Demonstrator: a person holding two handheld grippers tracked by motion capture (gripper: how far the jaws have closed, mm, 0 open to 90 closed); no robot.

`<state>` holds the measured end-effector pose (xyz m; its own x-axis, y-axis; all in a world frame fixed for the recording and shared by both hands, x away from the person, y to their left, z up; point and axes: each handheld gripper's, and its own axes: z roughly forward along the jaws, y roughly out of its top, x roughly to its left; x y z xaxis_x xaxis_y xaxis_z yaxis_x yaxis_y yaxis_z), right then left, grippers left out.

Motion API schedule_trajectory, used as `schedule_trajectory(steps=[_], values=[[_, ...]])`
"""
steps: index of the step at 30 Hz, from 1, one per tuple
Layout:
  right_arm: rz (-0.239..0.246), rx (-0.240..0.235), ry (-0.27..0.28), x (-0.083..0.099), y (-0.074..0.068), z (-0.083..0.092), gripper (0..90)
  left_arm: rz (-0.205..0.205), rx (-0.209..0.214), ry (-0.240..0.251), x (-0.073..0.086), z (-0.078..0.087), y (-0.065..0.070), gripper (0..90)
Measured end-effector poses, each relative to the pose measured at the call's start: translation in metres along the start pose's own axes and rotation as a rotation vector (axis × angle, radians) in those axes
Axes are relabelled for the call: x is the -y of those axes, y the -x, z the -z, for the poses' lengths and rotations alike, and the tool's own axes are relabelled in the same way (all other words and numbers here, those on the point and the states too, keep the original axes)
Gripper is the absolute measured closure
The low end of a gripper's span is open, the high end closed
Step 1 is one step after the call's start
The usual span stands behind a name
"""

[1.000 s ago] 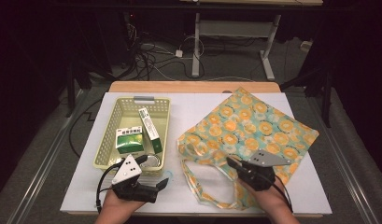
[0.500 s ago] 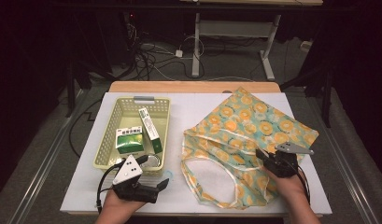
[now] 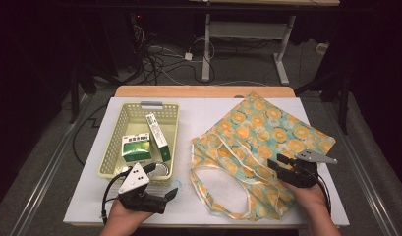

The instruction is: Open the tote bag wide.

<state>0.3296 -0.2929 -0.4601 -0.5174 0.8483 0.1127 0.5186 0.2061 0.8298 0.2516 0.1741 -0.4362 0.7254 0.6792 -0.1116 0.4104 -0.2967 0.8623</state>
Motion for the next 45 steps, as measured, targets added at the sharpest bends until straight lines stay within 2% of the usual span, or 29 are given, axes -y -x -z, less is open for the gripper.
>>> schedule_trajectory(steps=[4, 8, 9, 11, 18, 20, 22, 26, 35, 40, 45], values=[[0.020, -0.012, -0.004, 0.000, 0.000, -0.001, 31.2, 0.015, 0.010, -0.014, 0.000, 0.000, -0.003, 0.0], [0.022, 0.000, 0.031, -0.002, -0.001, 0.002, 7.9, 0.020, 0.009, -0.027, 0.000, -0.001, -0.004, 0.0], [0.022, 0.000, 0.031, -0.002, -0.001, 0.002, 7.9, 0.022, 0.009, -0.029, 0.000, -0.001, -0.004, 0.0], [0.036, 0.000, 0.018, -0.002, -0.003, 0.001, 0.0, 0.026, 0.006, -0.030, 0.000, -0.002, -0.005, 0.0], [0.066, -0.025, 0.023, -0.003, -0.008, 0.001, 0.0, 0.024, -0.019, -0.041, 0.000, -0.001, -0.007, 0.0], [0.065, -0.031, 0.032, -0.004, -0.009, 0.001, 0.0, 0.014, -0.023, -0.038, -0.001, 0.000, -0.008, 0.0], [0.035, -0.073, 0.058, -0.006, -0.011, 0.002, 0.0, 0.015, -0.030, -0.037, -0.002, 0.000, -0.009, 0.0], [0.037, -0.090, 0.080, -0.013, -0.019, 0.003, 0.0, 0.019, -0.035, -0.036, -0.001, 0.002, -0.012, 0.0], [0.096, -0.107, 0.081, -0.030, -0.043, 0.000, 0.0, 0.053, -0.018, -0.033, -0.002, 0.005, -0.014, 0.0], [0.139, -0.150, 0.055, -0.043, -0.053, -0.012, 0.2, 0.062, -0.014, -0.029, -0.002, 0.009, -0.017, 0.0], [0.156, -0.171, 0.070, -0.054, -0.062, -0.020, 3.8, 0.057, -0.038, -0.017, -0.001, 0.014, -0.019, 0.0]])
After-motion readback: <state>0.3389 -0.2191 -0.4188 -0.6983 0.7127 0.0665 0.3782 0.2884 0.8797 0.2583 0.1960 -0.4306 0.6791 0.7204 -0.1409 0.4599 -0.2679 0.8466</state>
